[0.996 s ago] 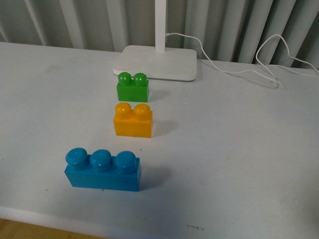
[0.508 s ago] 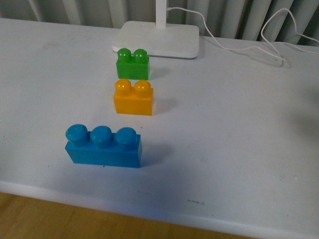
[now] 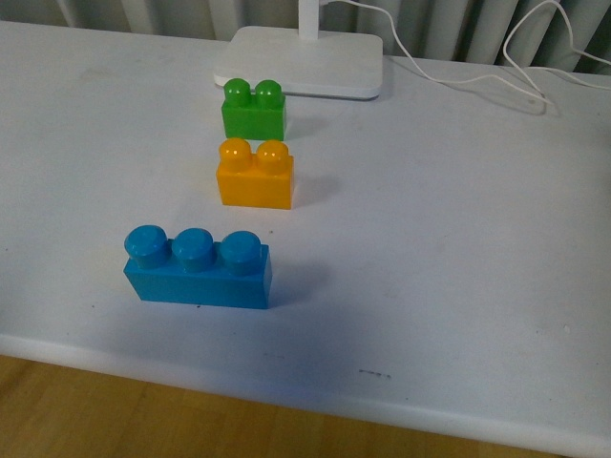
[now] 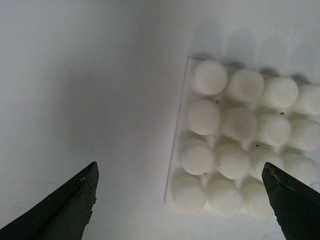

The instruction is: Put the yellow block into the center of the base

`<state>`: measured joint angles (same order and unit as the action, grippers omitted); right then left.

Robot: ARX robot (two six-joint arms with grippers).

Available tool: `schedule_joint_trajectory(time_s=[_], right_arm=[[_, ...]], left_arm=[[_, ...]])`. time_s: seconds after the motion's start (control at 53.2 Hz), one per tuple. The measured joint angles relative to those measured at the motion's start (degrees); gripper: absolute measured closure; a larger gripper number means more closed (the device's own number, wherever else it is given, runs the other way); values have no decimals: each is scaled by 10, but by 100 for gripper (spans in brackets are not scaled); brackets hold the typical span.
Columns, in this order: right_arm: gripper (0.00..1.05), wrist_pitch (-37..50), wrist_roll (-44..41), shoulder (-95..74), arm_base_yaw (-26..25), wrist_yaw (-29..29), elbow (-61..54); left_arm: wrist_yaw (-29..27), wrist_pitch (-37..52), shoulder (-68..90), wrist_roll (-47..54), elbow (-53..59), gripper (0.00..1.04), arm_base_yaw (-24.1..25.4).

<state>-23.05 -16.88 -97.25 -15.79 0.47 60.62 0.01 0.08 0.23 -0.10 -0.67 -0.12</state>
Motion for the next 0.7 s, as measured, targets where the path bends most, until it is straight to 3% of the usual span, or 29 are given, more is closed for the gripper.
schedule_joint_trajectory(time_s=[0.338,0.695], right_arm=[[9,-3,-9,-65,-38,2,29],[9,-10,21,-111,-43,-12,39]], left_arm=[[0,0,0,0,0,6,0],[0,0,0,0,0,6,0]])
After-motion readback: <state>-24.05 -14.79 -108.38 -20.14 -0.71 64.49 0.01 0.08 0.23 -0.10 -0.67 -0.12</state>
